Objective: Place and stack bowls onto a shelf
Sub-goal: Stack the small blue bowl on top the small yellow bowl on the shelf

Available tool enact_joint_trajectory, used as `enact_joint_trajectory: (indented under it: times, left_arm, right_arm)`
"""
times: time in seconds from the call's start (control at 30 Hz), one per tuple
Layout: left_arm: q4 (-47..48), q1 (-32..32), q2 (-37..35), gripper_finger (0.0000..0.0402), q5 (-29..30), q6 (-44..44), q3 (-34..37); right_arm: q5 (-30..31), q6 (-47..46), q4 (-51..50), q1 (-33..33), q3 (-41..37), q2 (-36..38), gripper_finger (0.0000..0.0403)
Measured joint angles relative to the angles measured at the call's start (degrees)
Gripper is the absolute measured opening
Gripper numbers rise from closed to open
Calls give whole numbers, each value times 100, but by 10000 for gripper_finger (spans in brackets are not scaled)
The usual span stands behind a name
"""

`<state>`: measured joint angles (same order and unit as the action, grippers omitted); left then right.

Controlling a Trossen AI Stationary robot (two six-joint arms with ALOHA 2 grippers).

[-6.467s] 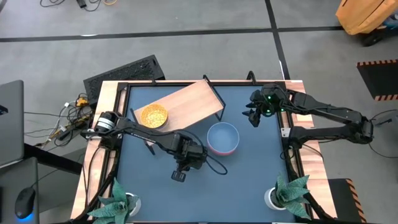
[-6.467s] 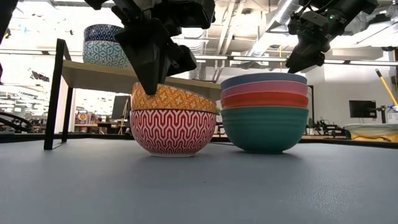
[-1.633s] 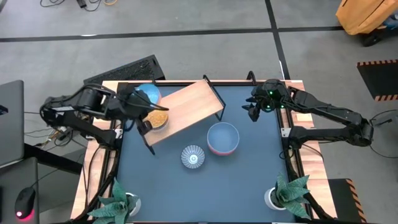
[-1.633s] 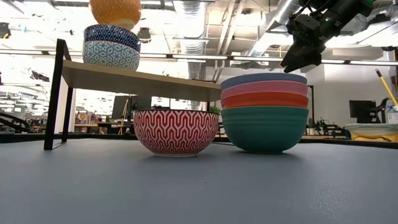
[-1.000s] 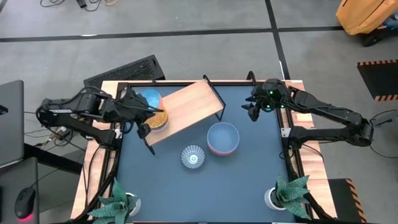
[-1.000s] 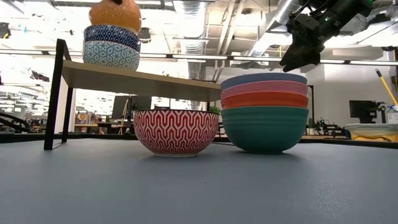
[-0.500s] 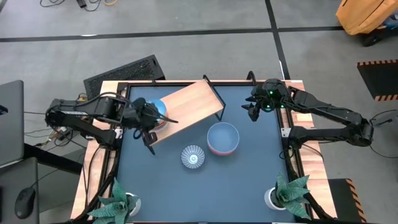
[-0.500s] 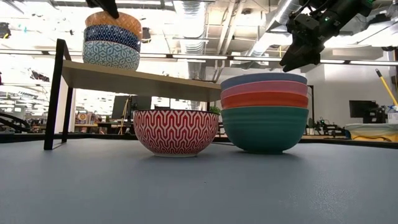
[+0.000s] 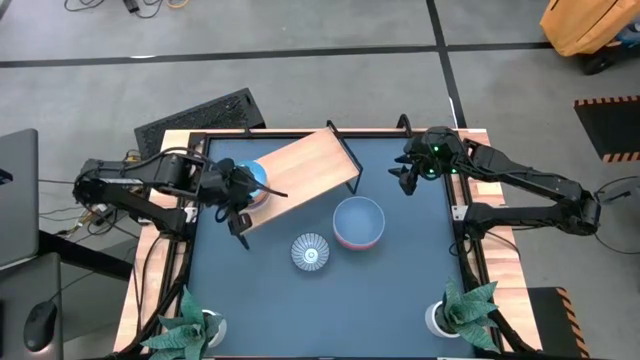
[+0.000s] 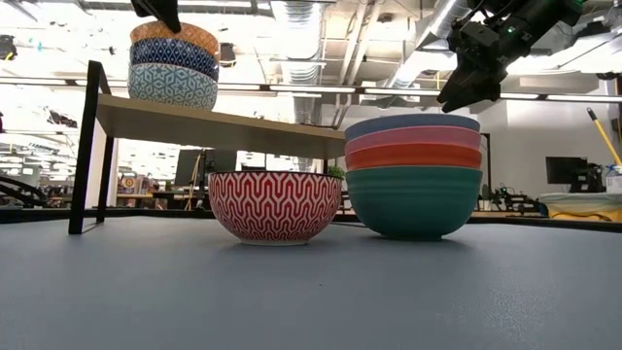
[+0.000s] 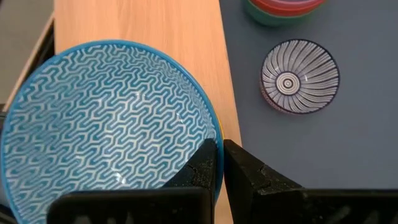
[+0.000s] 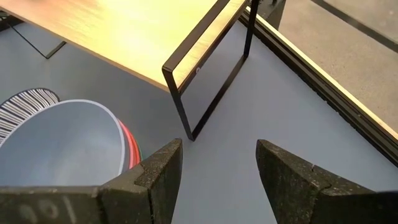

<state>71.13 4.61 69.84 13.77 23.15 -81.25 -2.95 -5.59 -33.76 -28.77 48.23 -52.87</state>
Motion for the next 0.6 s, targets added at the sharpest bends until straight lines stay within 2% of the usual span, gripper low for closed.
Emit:
enact_joint_trajectory:
  times: [0.37,0.6]
  left_arm:
    - [9,-70,148,44,-117,-65,0]
    - [-57,-70,149,83,-132,2,0]
  right_arm:
    - [1,10,-2,0,0,-2,230]
    - [-2,12,-2,0,0,-1,230]
